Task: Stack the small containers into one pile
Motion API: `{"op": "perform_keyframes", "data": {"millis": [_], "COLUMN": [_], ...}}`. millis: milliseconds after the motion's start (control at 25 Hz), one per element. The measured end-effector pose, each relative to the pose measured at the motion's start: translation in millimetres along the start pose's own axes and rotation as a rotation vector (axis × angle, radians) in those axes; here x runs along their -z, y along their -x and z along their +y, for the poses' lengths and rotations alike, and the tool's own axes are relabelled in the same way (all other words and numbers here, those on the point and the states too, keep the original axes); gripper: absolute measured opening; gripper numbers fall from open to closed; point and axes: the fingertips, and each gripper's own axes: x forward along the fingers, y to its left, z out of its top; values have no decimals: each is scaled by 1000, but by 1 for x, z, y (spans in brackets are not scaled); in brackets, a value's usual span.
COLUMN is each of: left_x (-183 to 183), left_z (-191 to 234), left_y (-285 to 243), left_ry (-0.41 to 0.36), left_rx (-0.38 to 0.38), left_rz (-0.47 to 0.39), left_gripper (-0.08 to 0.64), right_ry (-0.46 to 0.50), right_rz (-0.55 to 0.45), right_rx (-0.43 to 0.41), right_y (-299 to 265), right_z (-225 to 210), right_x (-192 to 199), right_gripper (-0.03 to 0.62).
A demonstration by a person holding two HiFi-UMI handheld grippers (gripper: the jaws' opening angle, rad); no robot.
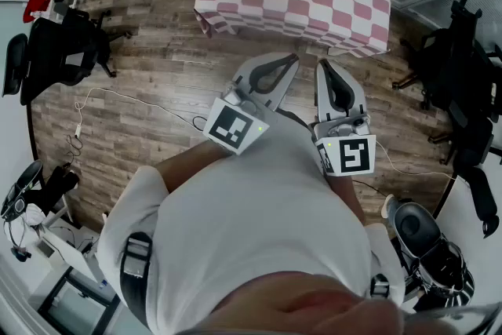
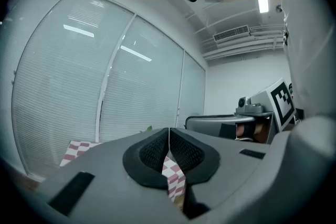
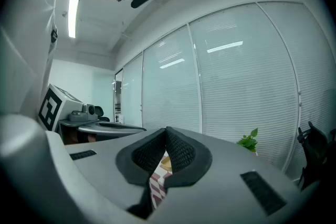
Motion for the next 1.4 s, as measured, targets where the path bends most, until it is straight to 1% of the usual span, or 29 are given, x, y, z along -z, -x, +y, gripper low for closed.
{"op": "perform_keyframes", "data": {"millis": [440,680,800,1000,1120,1400], "left_x": [-1,8,11,13,14,5], "left_z": [-12,-17,-11,6,21,91], "left_y": [-21,-36,-41,-59,-70,-105], "left_ry": [6,27,30,35,44,54], "left_rx": [-11,-39,-54,-65,-70,-86], "left_rz": [1,13,28,33,33,21], "left_gripper": [38,38,38,38,38,38], "right_ry": [6,-41,-43,-71,-71,-51], "right_rz": [-1,-10,-5,11,15,27], "right_rx": [-3,-15,-21,-30,-35,-55], "right_y": [11,12,8,-14,-32,-106], "right_z": [-24,-44,-49,-65,-73,-94], "right_x": [0,7,9,16,17,9], "right_gripper": [31,32,32,32,32,32]}}
